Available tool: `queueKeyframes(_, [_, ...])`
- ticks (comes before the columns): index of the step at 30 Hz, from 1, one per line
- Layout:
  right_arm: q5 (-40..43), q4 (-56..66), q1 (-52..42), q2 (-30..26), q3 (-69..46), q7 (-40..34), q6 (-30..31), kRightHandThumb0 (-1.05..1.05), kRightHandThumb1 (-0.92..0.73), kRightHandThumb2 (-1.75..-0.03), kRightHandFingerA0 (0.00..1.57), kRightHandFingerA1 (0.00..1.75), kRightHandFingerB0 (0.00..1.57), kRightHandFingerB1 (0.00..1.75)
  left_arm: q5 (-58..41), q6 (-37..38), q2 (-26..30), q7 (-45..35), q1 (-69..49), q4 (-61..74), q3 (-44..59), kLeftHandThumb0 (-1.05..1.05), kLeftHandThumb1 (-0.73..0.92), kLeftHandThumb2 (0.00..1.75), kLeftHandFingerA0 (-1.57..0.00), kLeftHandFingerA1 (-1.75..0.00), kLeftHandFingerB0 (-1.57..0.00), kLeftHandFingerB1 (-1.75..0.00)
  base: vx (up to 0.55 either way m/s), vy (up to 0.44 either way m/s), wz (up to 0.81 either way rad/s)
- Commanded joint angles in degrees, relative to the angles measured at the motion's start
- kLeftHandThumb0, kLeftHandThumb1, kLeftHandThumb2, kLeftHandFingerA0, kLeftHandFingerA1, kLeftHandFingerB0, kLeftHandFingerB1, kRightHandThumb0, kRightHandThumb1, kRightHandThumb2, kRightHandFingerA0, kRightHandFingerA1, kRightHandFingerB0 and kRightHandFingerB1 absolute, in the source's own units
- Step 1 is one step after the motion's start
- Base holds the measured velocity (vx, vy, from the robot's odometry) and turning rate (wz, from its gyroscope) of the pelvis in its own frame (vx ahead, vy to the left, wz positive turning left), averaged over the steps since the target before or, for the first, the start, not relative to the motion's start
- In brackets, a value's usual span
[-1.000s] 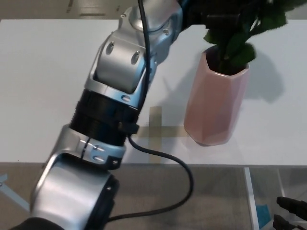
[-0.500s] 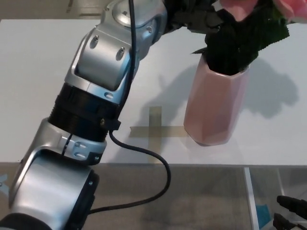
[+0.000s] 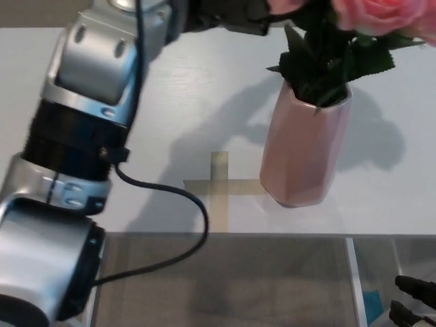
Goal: Use the left hand to pick up the rose and then lift and insert it into the pink vase.
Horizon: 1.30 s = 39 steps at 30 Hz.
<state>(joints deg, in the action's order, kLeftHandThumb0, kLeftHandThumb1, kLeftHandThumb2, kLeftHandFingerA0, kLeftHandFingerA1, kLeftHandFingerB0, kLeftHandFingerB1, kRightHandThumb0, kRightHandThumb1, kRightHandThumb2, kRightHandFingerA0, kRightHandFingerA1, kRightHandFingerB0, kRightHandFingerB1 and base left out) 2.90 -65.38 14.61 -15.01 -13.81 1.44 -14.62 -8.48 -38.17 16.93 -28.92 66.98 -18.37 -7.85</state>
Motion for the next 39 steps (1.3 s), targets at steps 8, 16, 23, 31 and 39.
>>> queueKeyframes(8, [0.30,-0.68,-0.18,-0.18,-0.10,-0.40,0.46,-0.22,-0.64,-0.58,0.58,0.50,0.58,0.48,-1.42,-1.78,12.42,-23.79,6.67,-8.85,-4.61,-0.83,0.52,0.57,0.00,0.00,0.00,0.00,0.00,0.000,0.00])
queueKeyframes(16, [-0.13,-0.91,0.13,-0.15,0.23,-0.98,0.71,-0.22,-0.64,-0.58,0.58,0.49,0.58,0.48,0.54,0.24,14.55,-28.98,8.66,-10.59,-9.00,-0.84,0.52,0.57,0.00,0.00,0.00,0.00,0.00,0.000,0.00])
queueKeyframes(23, [-0.02,-0.99,0.67,-0.42,0.18,-0.65,0.68,-0.22,-0.64,-0.58,0.58,0.49,0.58,0.48,2.07,0.95,14.67,-31.38,10.54,-11.61,-12.10,-0.85,0.49,0.57,0.00,0.00,0.00,-0.01,0.00,0.000,0.00])
queueKeyframes(31, [0.15,-1.58,1.69,-0.48,0.07,-0.48,1.09,-0.23,-0.64,-0.59,0.58,0.50,0.57,0.48,3.27,0.60,13.77,-31.22,11.81,-10.99,-12.55,-0.82,0.47,0.56,0.00,0.00,0.00,-0.01,0.00,0.000,0.00])
queueKeyframes(39, [-0.02,-1.14,1.13,-0.64,0.25,-0.34,0.60,-0.23,-0.64,-0.59,0.58,0.50,0.57,0.48,6.04,6.72,14.35,-30.96,10.15,-10.19,-12.83,-0.85,0.48,0.57,0.00,0.00,0.00,-0.01,0.00,0.000,0.00])
